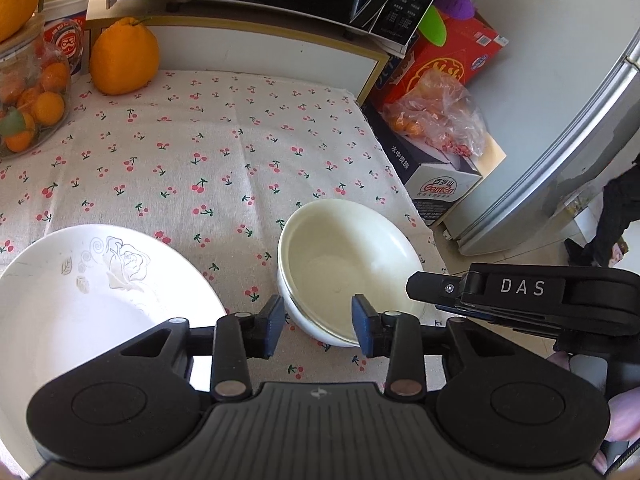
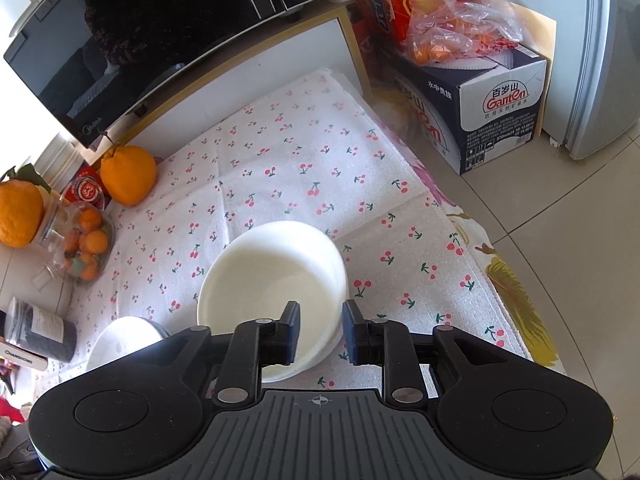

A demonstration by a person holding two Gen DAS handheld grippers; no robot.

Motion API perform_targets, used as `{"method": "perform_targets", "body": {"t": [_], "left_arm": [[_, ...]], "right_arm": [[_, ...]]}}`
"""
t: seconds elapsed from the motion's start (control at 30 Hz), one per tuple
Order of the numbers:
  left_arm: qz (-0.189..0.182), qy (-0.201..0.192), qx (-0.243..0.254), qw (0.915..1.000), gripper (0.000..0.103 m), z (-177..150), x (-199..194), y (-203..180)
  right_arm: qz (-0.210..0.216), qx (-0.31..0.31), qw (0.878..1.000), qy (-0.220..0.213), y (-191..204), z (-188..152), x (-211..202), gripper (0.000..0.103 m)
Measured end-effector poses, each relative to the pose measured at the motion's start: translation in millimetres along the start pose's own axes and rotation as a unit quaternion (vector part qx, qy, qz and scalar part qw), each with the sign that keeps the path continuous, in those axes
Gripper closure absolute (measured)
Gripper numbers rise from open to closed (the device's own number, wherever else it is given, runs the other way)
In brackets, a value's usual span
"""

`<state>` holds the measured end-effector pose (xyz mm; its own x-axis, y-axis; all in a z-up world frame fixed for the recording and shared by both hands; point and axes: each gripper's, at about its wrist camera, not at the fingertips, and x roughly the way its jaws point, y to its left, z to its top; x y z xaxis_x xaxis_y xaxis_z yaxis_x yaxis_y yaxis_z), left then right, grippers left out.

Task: Organize plates and bowls
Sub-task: 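Open both grippers and release the bowl stack, then move the right gripper to the bowl stack rim and close it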

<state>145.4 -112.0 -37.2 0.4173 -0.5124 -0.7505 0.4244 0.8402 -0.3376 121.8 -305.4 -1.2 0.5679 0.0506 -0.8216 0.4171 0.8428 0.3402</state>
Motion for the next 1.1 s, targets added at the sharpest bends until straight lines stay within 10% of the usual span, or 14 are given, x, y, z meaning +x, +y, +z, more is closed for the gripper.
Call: {"method": "perform_targets", "body": {"t": [0.2, 0.37, 0.87, 1.1], "left_arm": [[0.006, -0.027, 0.066, 0.9974, 0.024, -2, -8, -9], [0.03, -0.043, 0.159, 0.9859, 0.006, -9, -7, -22], [0.028, -0.029, 0.297, 0.9541, 0.001, -30, 10, -35], [0.034, -0.019, 0.296, 0.9543, 0.001, -26, 20, -37]], "right_arm": [[0.004, 0.003, 1.0, -0.007, -8, 2, -4, 0.037], [-0.007, 0.0, 1.0, -0.01, -16, 2, -5, 0.03], [-0.008, -0.014, 1.0, -0.003, -23, -1, 13, 0.02], [0.013, 0.01, 1.0, 0.008, -26, 1, 25, 0.02]]}}
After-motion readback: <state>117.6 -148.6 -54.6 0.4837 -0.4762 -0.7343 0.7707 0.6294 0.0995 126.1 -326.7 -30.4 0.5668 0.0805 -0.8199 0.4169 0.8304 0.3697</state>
